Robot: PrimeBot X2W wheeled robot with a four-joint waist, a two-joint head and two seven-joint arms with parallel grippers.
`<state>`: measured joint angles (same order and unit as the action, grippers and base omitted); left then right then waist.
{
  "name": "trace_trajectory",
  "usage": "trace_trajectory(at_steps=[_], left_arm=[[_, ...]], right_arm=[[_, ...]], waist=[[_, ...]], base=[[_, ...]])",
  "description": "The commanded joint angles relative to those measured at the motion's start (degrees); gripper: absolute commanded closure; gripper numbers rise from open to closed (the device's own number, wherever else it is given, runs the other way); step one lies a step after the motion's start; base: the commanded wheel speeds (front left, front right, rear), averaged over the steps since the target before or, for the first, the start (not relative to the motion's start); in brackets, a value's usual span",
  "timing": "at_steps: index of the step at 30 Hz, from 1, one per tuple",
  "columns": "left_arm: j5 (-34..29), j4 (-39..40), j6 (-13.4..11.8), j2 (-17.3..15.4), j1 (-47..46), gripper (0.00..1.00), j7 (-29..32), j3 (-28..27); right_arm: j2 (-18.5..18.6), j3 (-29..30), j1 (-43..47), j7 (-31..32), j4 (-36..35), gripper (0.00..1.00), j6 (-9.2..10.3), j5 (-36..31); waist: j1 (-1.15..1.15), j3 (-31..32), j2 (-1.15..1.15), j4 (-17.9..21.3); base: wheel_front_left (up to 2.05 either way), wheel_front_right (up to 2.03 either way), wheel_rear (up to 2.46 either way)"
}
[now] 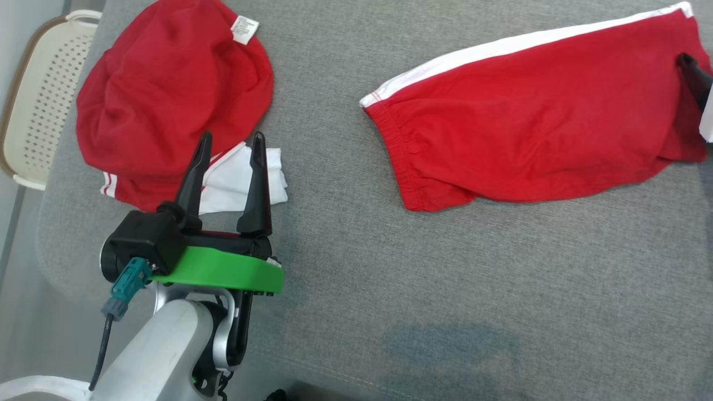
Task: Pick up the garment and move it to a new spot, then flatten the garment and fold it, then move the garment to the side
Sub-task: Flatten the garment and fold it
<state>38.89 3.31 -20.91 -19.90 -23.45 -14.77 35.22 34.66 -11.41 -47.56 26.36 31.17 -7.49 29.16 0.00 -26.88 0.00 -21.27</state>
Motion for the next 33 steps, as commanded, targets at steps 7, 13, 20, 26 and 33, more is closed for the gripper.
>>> trace_trajectory(at_steps=[7, 13, 20, 26, 33], left_arm=[[-1.2, -0.3, 1.2, 0.6, 2.0, 0.0, -0.5, -2.8], [-1.8, -0.4, 1.4, 0.4, 3.8, 0.0, -0.4, -5.8], [-0.8, -2.4, 1.8, -0.5, 8.0, 0.0, -0.4, -8.2], [-0.5, -2.3, 1.6, -0.8, 10.1, 0.0, -0.4, -8.3], [-0.1, -1.2, 1.6, -1.5, 11.9, 0.0, 0.4, -8.0]], right_arm=[[-2.9, 0.8, 2.6, 2.9, 3.9, 1.0, -0.06, 2.4], [-3.1, 7.7, 4.5, 5.5, 3.1, 1.0, 0.09, 12.2], [-2.1, 18.5, 14.1, 6.1, 0.8, 1.0, 0.06, 20.0], [-1.8, 27.7, 22.4, 4.4, -1.0, 1.0, 0.03, 21.0], [-10.0, 30.1, 23.2, 5.5, -16.8, 1.0, -0.01, 24.2]], waist=[[0.0, -0.6, 0.0, -0.7], [0.0, 1.2, 0.0, 3.7], [0.0, 7.7, 0.0, 10.2], [0.0, 10.9, 0.0, 12.4], [0.0, 11.3, 0.0, 13.6]], base=[[0.0, 0.0, 0.0], [0.0, 0.0, 0.0], [0.0, 0.0, 0.0], [0.0, 0.0, 0.0], [0.0, 0.0, 0.0]])
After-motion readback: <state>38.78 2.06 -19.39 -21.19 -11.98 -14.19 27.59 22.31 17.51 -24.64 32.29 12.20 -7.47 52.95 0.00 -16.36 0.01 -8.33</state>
